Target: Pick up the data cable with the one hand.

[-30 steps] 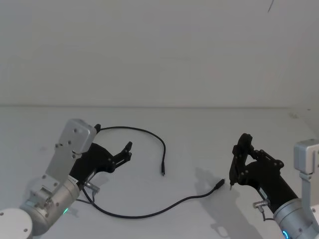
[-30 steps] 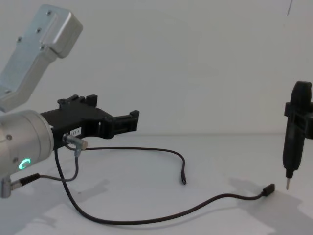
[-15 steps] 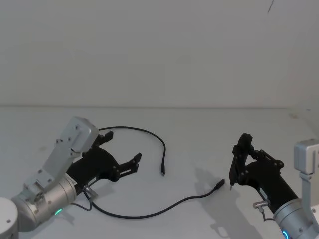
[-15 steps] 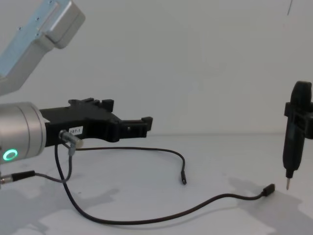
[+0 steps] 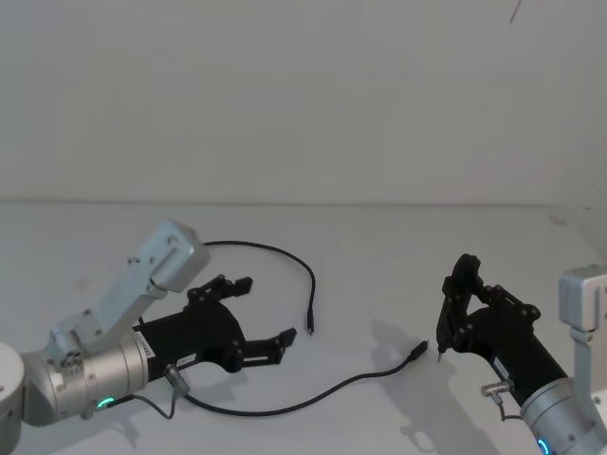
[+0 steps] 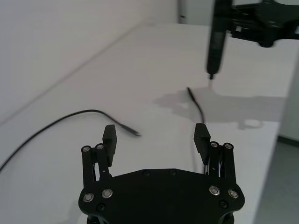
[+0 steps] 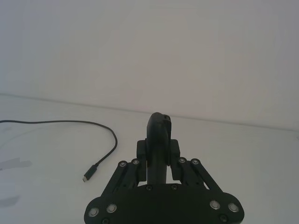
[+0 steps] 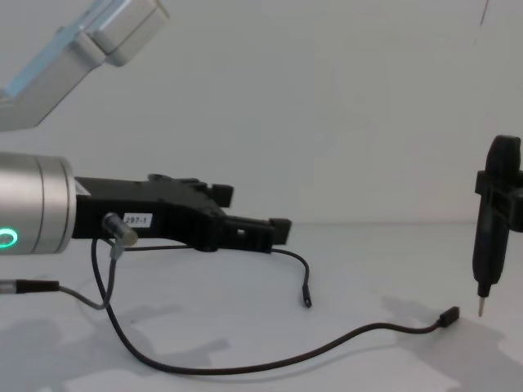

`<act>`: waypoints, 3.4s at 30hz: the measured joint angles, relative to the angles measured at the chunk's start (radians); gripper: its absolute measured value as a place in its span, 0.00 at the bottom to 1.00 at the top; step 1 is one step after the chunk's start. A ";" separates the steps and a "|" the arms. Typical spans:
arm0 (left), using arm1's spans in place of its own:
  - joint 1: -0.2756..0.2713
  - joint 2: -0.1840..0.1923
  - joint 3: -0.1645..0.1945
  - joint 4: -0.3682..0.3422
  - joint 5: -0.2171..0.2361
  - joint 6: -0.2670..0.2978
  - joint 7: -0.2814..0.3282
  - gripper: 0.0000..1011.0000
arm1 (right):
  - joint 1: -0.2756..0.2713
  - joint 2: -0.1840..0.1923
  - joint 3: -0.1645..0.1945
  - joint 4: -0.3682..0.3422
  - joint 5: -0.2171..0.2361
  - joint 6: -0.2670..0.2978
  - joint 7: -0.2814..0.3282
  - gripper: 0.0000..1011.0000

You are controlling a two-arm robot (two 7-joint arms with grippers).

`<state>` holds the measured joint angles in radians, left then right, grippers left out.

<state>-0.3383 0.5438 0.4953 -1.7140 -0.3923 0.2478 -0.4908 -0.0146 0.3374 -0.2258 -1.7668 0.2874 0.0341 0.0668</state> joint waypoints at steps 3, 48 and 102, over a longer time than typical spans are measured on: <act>-0.018 0.005 0.013 0.001 -0.009 0.025 -0.033 0.99 | 0.000 0.000 0.000 0.000 0.000 0.000 0.000 0.28; -0.200 -0.152 0.196 0.163 -0.059 0.389 -0.059 0.99 | 0.000 0.000 0.000 0.000 0.000 0.000 0.000 0.28; -0.193 -0.288 0.249 0.232 0.007 0.387 0.065 0.63 | 0.000 0.000 0.000 0.000 0.000 0.000 0.000 0.28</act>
<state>-0.5314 0.2562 0.7441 -1.4825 -0.3848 0.6352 -0.4257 -0.0146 0.3375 -0.2258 -1.7668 0.2874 0.0340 0.0668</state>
